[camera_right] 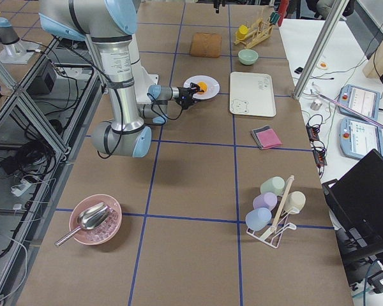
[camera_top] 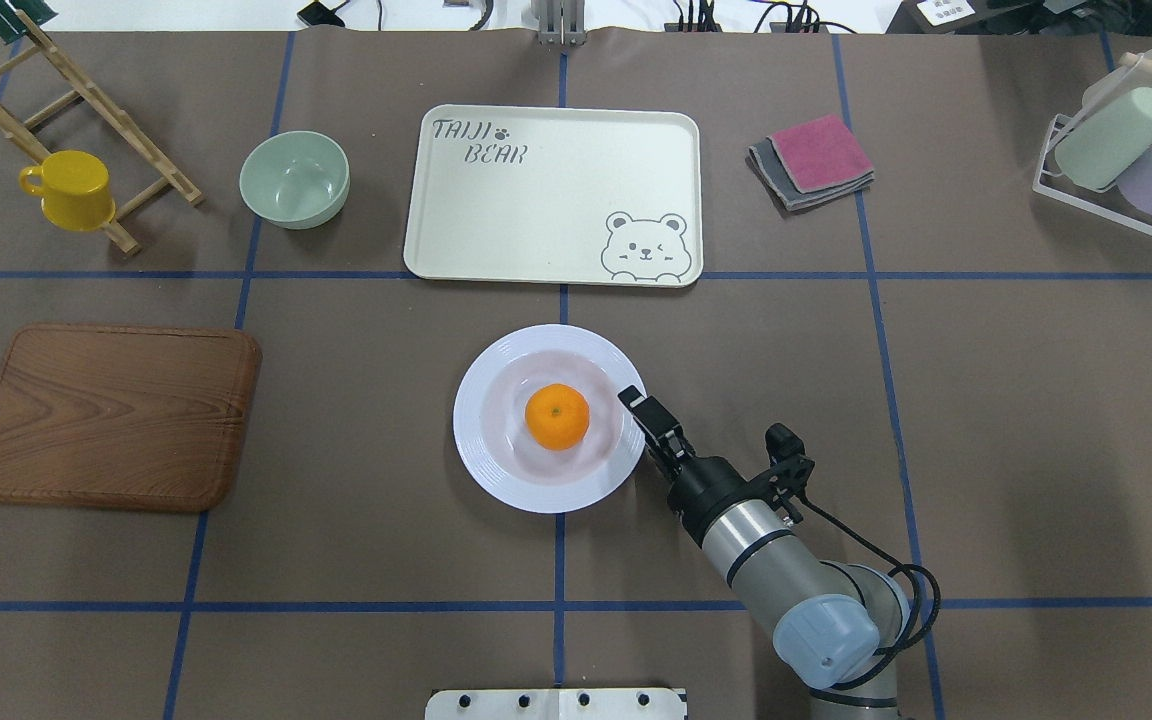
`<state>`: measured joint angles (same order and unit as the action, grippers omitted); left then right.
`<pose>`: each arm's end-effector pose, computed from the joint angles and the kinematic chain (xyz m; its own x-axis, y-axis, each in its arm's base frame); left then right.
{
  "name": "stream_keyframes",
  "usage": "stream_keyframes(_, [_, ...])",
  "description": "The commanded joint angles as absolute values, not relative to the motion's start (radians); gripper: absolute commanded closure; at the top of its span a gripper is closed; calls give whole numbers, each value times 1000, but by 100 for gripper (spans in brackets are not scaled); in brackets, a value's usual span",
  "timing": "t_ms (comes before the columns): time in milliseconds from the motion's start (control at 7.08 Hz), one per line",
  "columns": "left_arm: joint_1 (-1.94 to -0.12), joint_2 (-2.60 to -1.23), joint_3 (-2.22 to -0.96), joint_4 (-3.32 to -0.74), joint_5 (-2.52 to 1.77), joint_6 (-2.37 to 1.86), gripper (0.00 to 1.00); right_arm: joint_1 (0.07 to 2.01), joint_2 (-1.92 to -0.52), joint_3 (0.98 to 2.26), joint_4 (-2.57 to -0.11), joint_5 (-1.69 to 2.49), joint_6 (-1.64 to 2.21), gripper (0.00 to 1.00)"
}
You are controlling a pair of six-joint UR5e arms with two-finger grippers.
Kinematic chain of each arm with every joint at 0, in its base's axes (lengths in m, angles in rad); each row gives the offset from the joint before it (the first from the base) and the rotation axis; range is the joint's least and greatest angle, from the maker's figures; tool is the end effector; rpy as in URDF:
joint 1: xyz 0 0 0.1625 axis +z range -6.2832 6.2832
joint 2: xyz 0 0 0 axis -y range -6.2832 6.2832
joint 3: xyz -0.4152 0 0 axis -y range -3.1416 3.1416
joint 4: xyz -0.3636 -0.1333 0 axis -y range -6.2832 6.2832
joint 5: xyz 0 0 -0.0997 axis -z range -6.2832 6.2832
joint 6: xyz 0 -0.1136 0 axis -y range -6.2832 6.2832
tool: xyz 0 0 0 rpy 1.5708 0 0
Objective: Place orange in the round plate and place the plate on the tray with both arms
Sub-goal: 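Push the white plate with the right gripper toward the bear tray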
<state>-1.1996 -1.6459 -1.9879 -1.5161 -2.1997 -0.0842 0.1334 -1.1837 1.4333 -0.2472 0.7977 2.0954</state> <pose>0.1125 -0.4722 0.4457 0.6885 0.4527 -0.5666 -0.2716 0.8853 0.3774 -0.5566 -0.2892 0.3573 -0.3964 0.3085 0.8647 -0.6803 0.5338 -0.5023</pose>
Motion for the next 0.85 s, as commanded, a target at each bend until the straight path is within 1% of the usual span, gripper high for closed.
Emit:
stream_keyframes(0, [-1200,-1641,-1997,-1516,-2200,-86,1,135,-1180,1431,-249,798,2095,57])
stream_keyframes(282, [-1200,-1641,-1997,-1516,-2200,-87,1,135,-1180,1433,-247,799,2092,100])
stream_keyframes(706, [-1200,-1641,-1997,-1516,-2200,-87,1,141,-1175,1448,-241,799,2095,100])
